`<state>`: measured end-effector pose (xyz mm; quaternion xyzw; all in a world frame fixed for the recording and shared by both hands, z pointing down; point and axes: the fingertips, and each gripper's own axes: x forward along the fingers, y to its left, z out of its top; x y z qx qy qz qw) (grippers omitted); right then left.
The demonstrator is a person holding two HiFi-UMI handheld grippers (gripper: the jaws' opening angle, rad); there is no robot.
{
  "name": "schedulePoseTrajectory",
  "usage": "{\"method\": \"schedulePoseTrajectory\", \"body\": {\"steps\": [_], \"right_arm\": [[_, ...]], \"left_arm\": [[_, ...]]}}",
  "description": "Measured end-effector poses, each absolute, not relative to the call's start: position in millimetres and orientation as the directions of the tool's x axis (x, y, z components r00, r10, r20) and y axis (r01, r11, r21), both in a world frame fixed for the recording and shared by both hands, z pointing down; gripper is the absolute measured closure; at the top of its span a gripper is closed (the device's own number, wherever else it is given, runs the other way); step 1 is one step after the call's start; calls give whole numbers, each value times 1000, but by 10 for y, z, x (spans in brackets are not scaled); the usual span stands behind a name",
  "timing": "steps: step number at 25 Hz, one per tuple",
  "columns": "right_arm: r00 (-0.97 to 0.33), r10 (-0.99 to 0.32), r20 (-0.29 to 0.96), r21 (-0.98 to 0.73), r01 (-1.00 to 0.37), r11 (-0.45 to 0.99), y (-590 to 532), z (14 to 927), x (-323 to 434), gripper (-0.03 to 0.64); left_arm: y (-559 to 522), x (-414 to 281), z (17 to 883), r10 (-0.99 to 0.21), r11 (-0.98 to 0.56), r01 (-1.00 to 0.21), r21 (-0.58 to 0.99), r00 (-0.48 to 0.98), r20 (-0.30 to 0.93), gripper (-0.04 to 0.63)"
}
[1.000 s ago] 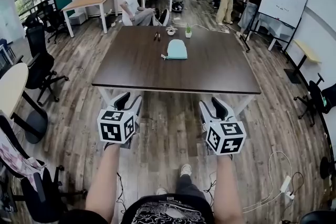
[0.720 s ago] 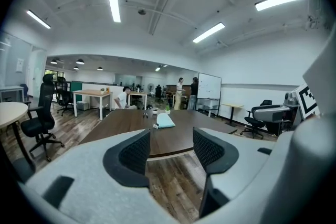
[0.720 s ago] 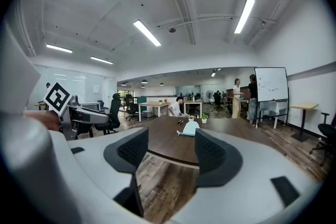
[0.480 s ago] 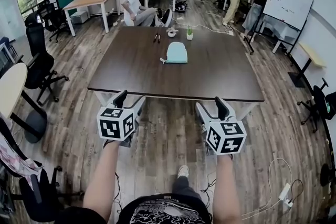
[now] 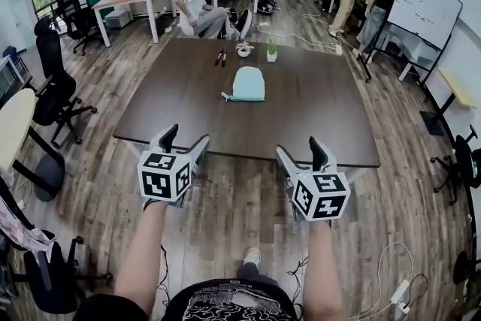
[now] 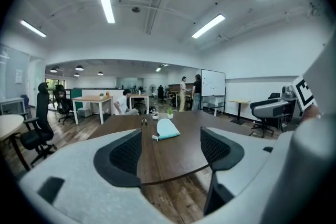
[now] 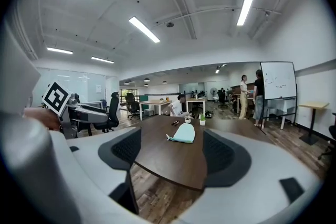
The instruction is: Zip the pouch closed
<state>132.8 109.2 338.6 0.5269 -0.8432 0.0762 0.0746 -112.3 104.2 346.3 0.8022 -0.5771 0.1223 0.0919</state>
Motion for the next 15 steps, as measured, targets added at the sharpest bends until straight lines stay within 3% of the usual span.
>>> {"method": "schedulePoseTrajectory", "body": {"steps": [15], "right_arm": [[-503, -834, 226, -54, -862, 504, 131, 3499, 1496, 253]], "left_arm": [[330, -930, 3640, -902, -241, -970, 37, 238, 361, 268]]}}
